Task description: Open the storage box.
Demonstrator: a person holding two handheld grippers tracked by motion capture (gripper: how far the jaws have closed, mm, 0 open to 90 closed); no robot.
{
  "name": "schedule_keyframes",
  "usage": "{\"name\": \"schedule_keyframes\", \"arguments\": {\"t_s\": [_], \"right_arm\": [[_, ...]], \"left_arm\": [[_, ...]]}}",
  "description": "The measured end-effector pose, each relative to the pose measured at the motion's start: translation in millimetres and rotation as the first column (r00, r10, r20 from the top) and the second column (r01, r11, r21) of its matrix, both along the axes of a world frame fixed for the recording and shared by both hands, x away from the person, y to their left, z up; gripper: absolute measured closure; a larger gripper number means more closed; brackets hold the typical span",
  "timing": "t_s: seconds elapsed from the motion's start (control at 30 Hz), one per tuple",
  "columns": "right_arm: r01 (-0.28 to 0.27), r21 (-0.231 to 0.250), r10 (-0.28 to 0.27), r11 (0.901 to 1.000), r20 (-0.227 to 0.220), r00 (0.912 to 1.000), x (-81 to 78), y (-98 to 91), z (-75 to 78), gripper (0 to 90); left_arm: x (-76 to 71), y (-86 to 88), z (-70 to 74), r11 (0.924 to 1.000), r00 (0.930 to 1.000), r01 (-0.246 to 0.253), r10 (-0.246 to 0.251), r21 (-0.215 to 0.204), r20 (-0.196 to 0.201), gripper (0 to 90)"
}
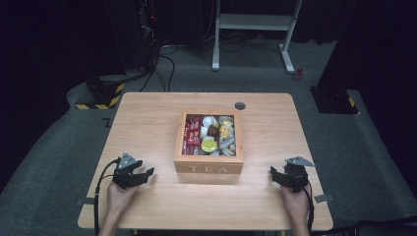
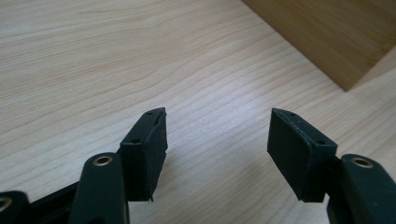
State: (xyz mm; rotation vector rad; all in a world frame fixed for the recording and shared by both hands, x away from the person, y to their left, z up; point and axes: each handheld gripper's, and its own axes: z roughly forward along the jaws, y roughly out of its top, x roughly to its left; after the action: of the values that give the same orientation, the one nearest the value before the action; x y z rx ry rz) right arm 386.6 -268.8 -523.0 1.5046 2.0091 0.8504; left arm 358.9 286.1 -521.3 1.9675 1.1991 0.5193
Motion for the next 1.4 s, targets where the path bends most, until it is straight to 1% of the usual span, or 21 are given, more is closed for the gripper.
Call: {"name": "schedule_keyframes", "arguments": {"t_s": [0.03,0.3,0.37,0.4,0.6,0.77,0.83,0.9,0.97,1.03,1.07,1.13,1.2,1.27,1.37,1.4], "right_arm": [[0.000,0.000,0.000,1.0000,0.000,1.0000,0.0,0.0,0.0,29.8],[0.000,0.000,0.000,1.0000,0.000,1.0000,0.0,0.0,0.0,29.8],[0.000,0.000,0.000,1.0000,0.000,1.0000,0.0,0.0,0.0,29.8],[0.000,0.000,0.000,1.0000,0.000,1.0000,0.0,0.0,0.0,29.8],[0.000,0.000,0.000,1.0000,0.000,1.0000,0.0,0.0,0.0,29.8],[0.000,0.000,0.000,1.0000,0.000,1.0000,0.0,0.0,0.0,29.8],[0.000,0.000,0.000,1.0000,0.000,1.0000,0.0,0.0,0.0,29.8],[0.000,0.000,0.000,1.0000,0.000,1.0000,0.0,0.0,0.0,29.8],[0.000,0.000,0.000,1.0000,0.000,1.0000,0.0,0.0,0.0,29.8],[0.000,0.000,0.000,1.0000,0.000,1.0000,0.0,0.0,0.0,29.8],[0.000,0.000,0.000,1.0000,0.000,1.0000,0.0,0.0,0.0,29.8],[-0.001,-0.001,0.001,1.0000,0.000,1.0000,0.0,-0.1,0.0,29.8],[0.000,0.000,0.000,1.0000,0.000,1.0000,0.0,0.0,0.0,29.8],[0.000,0.000,0.000,1.0000,0.000,1.0000,0.0,0.0,0.0,29.8],[-0.001,-0.001,0.001,1.0000,0.000,1.0000,0.0,-0.1,0.0,29.8],[0.000,0.000,0.000,1.0000,0.000,1.0000,0.0,0.0,0.0,29.8]], "left_arm": [[-0.1,-0.9,0.5,0.9999,1.0000,0.009,-0.009,0.005,-0.001,38.3],[-2.0,-8.2,1.0,0.9987,0.9987,0.050,-0.050,-0.010,-0.011,40.8],[-2.1,-9.0,1.1,0.9981,0.9982,0.059,-0.059,-0.017,-0.010,41.6],[-2.6,-10.0,1.1,0.9976,0.9978,0.063,-0.064,-0.030,-0.015,41.8],[-4.7,-15.3,1.9,0.9938,0.9948,0.100,-0.101,-0.048,-0.015,44.2],[-6.7,-20.8,2.3,0.9866,0.9887,0.147,-0.149,-0.070,-0.017,49.2],[-7.5,-23.4,3.1,0.9839,0.9858,0.166,-0.167,-0.067,-0.016,51.5],[-8.2,-25.7,3.5,0.9810,0.9837,0.177,-0.179,-0.080,-0.017,53.7],[-8.4,-27.9,4.4,0.9770,0.9800,0.197,-0.198,-0.083,-0.013,55.4],[-9.0,-29.9,5.0,0.9745,0.9782,0.205,-0.207,-0.091,-0.015,56.7],[-9.0,-30.3,5.3,0.9737,0.9769,0.212,-0.213,-0.084,-0.010,57.1],[-10.1,-33.3,5.7,0.9708,0.9750,0.220,-0.222,-0.096,-0.011,58.0],[-10.4,-36.0,6.2,0.9674,0.9714,0.236,-0.237,-0.092,-0.006,59.3],[-11.0,-39.3,6.4,0.9648,0.9690,0.246,-0.247,-0.094,-0.005,62.1],[-10.9,-43.8,6.8,0.9603,0.9637,0.266,-0.267,-0.085,-0.001,65.1],[-11.2,-45.7,6.7,0.9592,0.9630,0.268,-0.270,-0.090,-0.005,65.9]]}}
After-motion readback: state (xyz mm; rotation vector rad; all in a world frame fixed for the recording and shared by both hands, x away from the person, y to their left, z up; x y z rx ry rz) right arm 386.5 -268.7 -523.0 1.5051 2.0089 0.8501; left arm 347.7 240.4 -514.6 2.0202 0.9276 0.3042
